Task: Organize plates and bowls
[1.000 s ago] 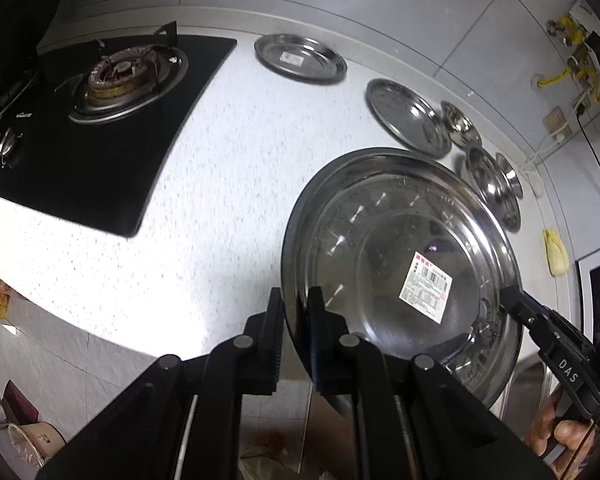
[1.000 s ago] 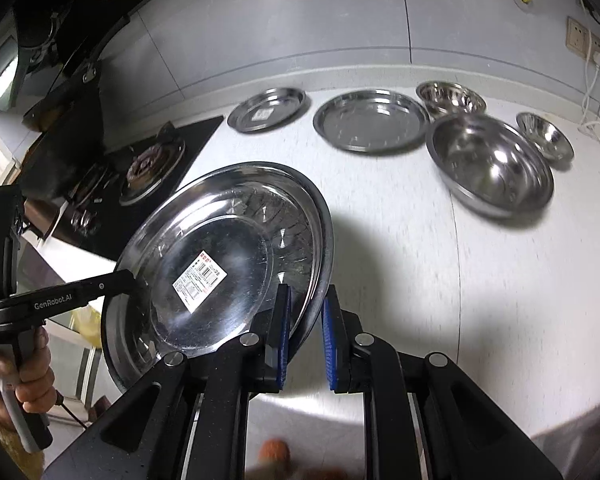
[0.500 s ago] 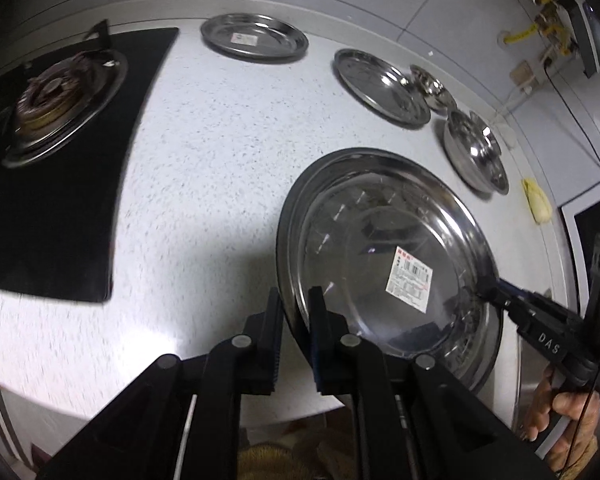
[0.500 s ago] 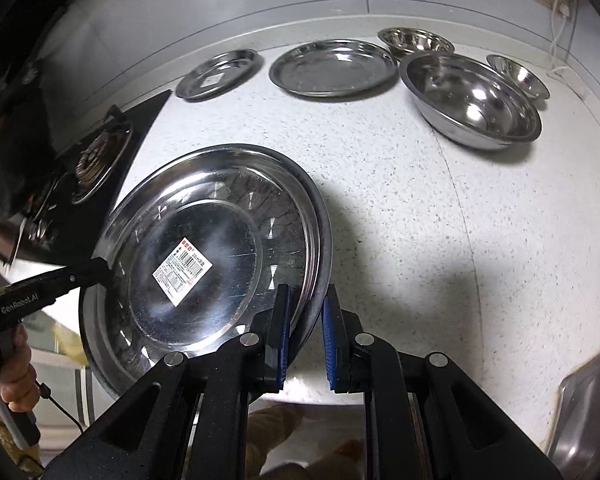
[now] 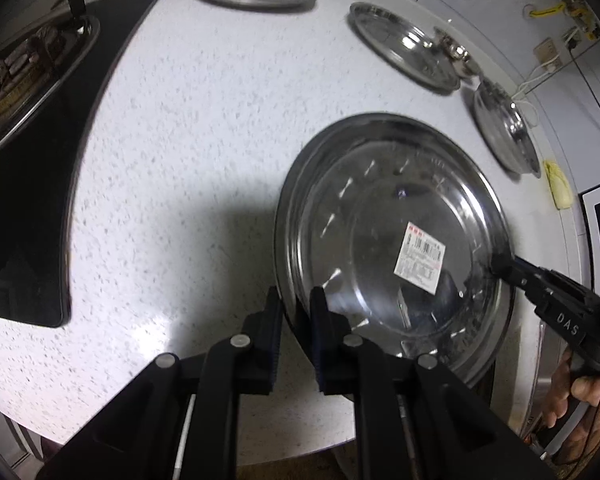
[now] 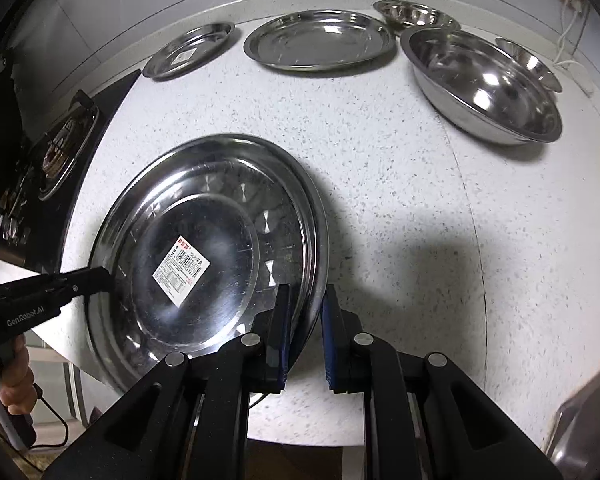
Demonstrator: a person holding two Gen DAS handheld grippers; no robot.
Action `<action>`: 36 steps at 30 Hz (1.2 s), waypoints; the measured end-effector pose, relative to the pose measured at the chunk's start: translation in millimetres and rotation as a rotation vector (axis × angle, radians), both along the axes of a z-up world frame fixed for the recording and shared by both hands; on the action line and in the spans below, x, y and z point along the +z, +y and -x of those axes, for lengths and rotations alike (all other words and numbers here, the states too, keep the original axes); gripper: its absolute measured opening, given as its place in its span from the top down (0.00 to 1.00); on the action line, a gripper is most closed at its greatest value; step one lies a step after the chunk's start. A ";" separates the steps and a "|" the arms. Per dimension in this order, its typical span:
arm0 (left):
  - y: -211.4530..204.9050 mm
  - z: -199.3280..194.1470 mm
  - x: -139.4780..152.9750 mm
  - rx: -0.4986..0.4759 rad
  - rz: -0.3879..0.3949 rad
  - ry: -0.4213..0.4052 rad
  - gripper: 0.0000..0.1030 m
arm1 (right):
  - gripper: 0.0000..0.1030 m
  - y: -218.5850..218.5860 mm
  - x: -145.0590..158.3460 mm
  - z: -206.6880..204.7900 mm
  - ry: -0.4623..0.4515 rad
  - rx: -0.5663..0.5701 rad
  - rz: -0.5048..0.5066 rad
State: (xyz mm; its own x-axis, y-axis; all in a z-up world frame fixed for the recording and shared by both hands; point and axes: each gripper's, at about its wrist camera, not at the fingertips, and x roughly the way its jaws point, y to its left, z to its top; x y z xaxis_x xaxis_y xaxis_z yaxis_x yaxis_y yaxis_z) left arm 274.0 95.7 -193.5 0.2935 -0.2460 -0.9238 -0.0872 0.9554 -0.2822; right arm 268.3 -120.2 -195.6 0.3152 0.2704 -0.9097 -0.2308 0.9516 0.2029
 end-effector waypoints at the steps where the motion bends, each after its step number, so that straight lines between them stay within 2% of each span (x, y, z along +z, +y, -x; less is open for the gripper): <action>1: -2.1 -0.1 1.2 -0.004 -0.015 -0.004 0.86 | 0.88 -1.9 -1.4 -1.7 0.005 0.008 -0.004; 4: 0.4 1.7 2.6 0.004 -0.021 -0.015 0.86 | 0.87 -8.2 -4.9 -6.3 0.021 0.031 -0.025; 7: 7.9 5.7 8.1 0.006 -0.046 -0.042 0.79 | 0.84 -16.7 -0.3 -9.3 0.003 0.057 -0.038; 9: 14.0 7.9 18.2 0.031 -0.097 -0.071 0.75 | 0.70 -24.2 9.1 -12.8 -0.038 0.068 -0.012; 10: 17.5 7.0 30.3 0.042 -0.143 -0.110 0.75 | 0.68 -30.1 18.6 -15.8 -0.076 0.071 -0.006; 12: 22.1 -3.8 55.4 0.060 -0.159 -0.183 0.75 | 0.61 -42.8 43.2 -30.1 -0.145 0.075 -0.029; 14: 21.8 -27.1 75.5 0.074 -0.073 -0.224 0.73 | 0.50 -52.9 64.1 -52.4 -0.186 0.064 -0.077; 16: 16.0 -71.0 88.3 0.057 0.080 -0.226 0.64 | 0.45 -56.1 83.8 -90.2 -0.214 0.061 -0.118; 17: 12.4 -94.3 88.7 0.055 0.126 -0.211 0.61 | 0.44 -53.6 88.3 -109.7 -0.206 0.075 -0.142; 19: 3.4 -134.7 85.4 0.057 0.161 -0.192 0.60 | 0.44 -47.9 91.1 -159.8 -0.162 0.067 -0.165; 21: -5.9 -181.6 73.5 0.068 0.159 -0.151 0.60 | 0.44 -39.4 81.5 -205.8 -0.070 0.082 -0.182; 23: -12.8 -210.0 60.9 0.076 0.171 -0.121 0.60 | 0.44 -35.1 68.6 -244.2 -0.010 0.041 -0.121; 25: -15.4 -236.8 45.4 0.101 0.156 -0.087 0.60 | 0.44 -34.8 54.1 -267.7 0.041 0.041 -0.115; 29: -16.3 -263.4 21.1 0.121 0.136 -0.047 0.60 | 0.44 -35.3 25.6 -296.8 0.129 0.008 -0.093; 34: -17.0 -287.6 -0.4 0.132 0.148 -0.009 0.61 | 0.44 -22.3 5.0 -312.7 0.163 0.047 -0.104; 36: -15.6 -292.6 -2.3 0.135 0.151 -0.024 0.62 | 0.44 -19.8 0.2 -318.8 0.151 0.059 -0.087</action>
State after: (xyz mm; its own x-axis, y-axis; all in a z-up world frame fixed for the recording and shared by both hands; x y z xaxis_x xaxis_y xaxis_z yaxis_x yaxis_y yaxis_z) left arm 566.6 80.2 -195.7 0.3547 -0.3384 -0.8716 -0.2029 0.8821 -0.4250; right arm 587.1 -140.1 -195.4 0.1580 0.3640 -0.9179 -0.2463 0.9147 0.3203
